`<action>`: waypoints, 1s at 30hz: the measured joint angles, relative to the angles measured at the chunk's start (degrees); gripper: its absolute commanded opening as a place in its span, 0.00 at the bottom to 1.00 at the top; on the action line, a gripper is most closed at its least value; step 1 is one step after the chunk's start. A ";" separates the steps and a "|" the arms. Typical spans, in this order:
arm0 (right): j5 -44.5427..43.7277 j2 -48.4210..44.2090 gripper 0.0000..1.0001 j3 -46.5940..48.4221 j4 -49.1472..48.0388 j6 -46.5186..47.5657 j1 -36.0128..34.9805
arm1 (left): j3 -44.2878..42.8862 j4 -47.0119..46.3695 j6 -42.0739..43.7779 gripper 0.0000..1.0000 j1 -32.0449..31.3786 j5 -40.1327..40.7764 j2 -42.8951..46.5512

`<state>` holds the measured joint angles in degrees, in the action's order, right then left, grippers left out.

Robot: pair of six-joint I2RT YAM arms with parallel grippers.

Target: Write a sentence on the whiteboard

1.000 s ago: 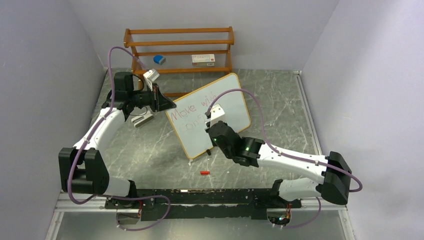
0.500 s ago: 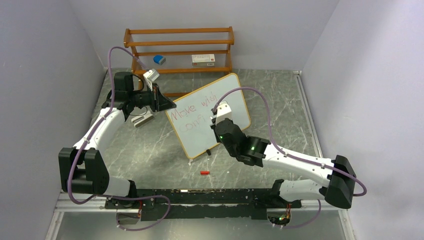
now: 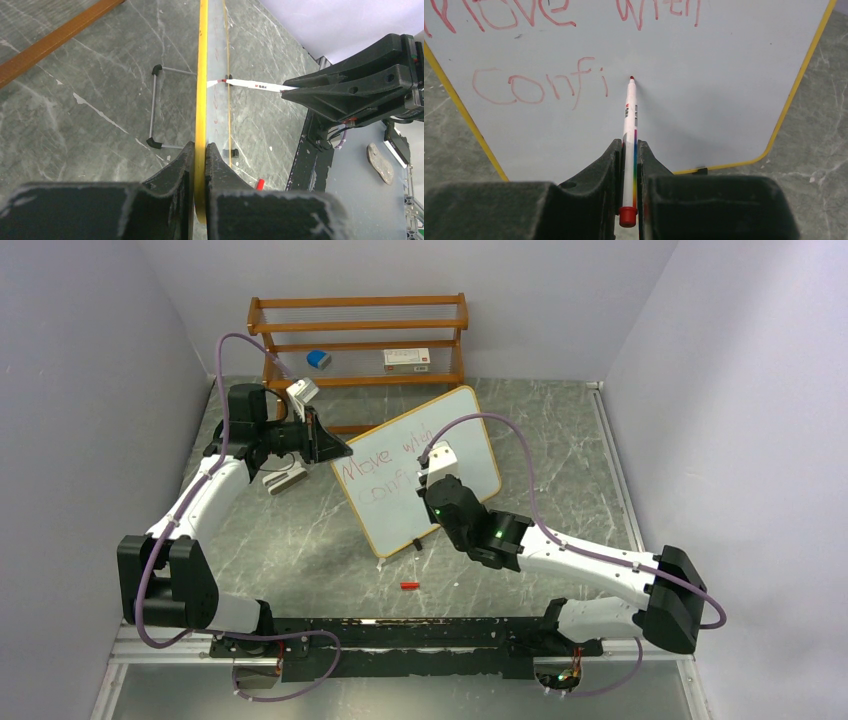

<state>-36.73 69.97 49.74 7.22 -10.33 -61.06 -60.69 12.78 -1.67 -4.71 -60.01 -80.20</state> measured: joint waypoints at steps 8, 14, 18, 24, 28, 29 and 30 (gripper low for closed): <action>-0.02 0.28 0.00 0.00 -0.44 0.33 0.04 | 0.00 0.07 0.00 0.05 0.00 0.02 0.00; 0.33 0.28 0.00 0.00 -0.50 0.96 0.11 | 0.00 0.11 0.00 0.05 0.00 0.02 0.00; 0.59 0.26 0.00 0.00 -0.52 1.38 0.17 | 0.00 0.13 0.00 0.05 0.00 0.04 0.00; 1.62 0.11 0.00 0.00 -0.79 1.49 0.26 | 0.00 0.13 0.00 0.05 0.00 0.04 0.00; 2.54 -0.02 0.00 0.00 -1.05 1.49 0.26 | 0.00 0.13 0.00 0.05 0.00 0.02 0.00; 2.75 -0.02 0.00 0.00 -1.11 1.49 0.26 | 0.00 0.13 0.00 0.05 0.00 0.04 0.00; 2.89 -0.02 0.00 0.00 -1.16 1.49 0.26 | 0.00 0.13 0.00 0.05 0.00 0.04 0.00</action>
<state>-33.85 69.95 49.74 6.07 -8.84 -60.80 -60.69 12.91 -1.67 -4.71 -59.96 -80.20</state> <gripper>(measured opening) 0.150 0.116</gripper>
